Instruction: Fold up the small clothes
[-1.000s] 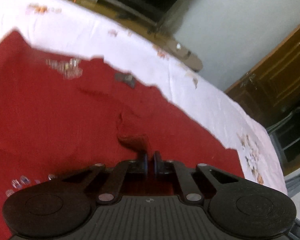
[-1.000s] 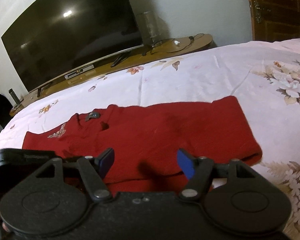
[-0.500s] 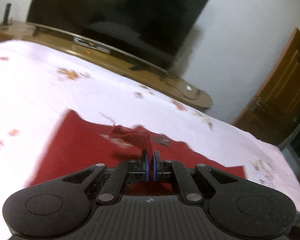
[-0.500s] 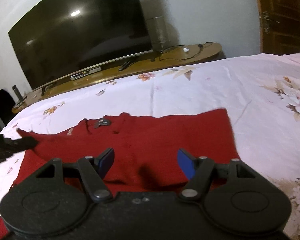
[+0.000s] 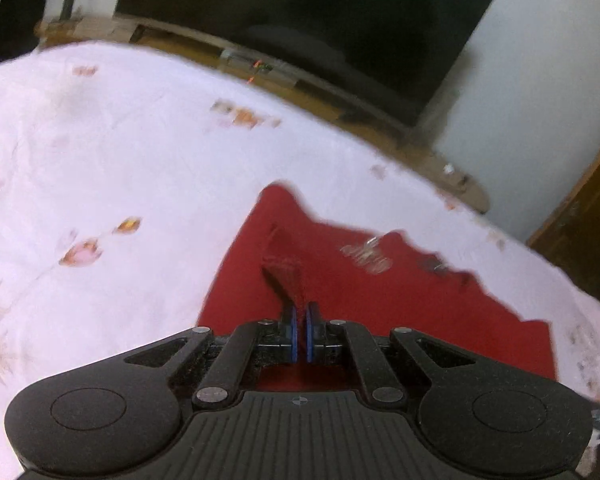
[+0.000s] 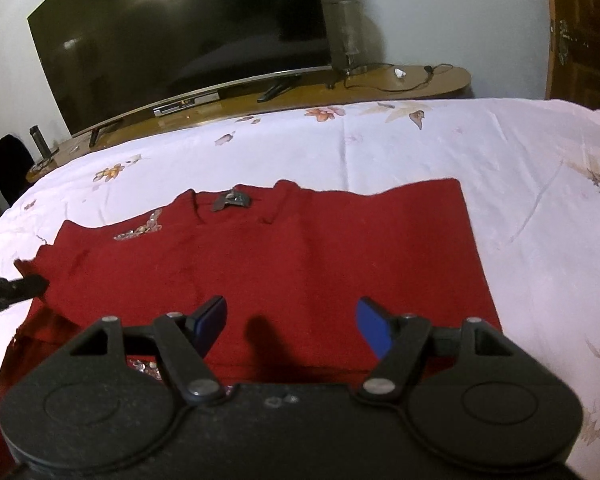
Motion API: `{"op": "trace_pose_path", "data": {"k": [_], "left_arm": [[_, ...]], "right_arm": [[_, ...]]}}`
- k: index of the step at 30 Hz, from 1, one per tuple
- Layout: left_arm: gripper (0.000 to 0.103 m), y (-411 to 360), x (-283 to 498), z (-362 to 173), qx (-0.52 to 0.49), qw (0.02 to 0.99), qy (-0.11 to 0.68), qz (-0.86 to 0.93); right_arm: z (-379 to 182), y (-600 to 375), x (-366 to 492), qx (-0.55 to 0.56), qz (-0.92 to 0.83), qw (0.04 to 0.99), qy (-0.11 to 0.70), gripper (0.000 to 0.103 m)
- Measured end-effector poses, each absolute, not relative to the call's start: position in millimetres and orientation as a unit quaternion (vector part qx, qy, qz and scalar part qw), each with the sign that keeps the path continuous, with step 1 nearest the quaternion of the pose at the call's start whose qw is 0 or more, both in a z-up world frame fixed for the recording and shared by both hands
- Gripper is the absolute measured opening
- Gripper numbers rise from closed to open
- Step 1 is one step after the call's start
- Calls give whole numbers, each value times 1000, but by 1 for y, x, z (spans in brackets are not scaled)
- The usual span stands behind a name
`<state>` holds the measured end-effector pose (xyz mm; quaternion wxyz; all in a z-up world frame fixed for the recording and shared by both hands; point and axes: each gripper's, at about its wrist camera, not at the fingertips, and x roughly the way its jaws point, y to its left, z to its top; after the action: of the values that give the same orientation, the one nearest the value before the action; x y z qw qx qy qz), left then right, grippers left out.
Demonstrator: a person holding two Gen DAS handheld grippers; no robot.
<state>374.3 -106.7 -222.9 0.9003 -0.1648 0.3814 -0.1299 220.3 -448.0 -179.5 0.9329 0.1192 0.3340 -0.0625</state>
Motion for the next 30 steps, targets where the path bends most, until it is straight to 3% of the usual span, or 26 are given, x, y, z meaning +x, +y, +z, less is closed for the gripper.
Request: {"op": "trace_pose_path", "data": {"k": [4, 8, 14, 20, 24, 28, 30], "left_arm": [[4, -108, 377, -229, -159, 895, 400, -121], [4, -114, 361, -209, -122, 910, 381, -109], [4, -128, 351, -179, -93, 919, 357, -140], [4, -160, 398, -216, -66, 893, 422, -138], [4, -155, 396, -210, -92, 892, 422, -130], [5, -166, 387, -208, -42, 903, 409, -122], [5, -166, 385, -213, -41, 906, 404, -119]], "right_arm": [[-182, -450, 224, 115, -76, 931, 338, 74], [-192, -455, 230, 108, -82, 920, 368, 70], [-174, -454, 226, 91, -96, 934, 331, 72], [-194, -464, 243, 91, -106, 918, 371, 73], [-194, -456, 242, 47, -93, 920, 378, 73], [-181, -457, 235, 68, -92, 931, 346, 78], [-194, -459, 241, 62, -98, 918, 378, 77]]}}
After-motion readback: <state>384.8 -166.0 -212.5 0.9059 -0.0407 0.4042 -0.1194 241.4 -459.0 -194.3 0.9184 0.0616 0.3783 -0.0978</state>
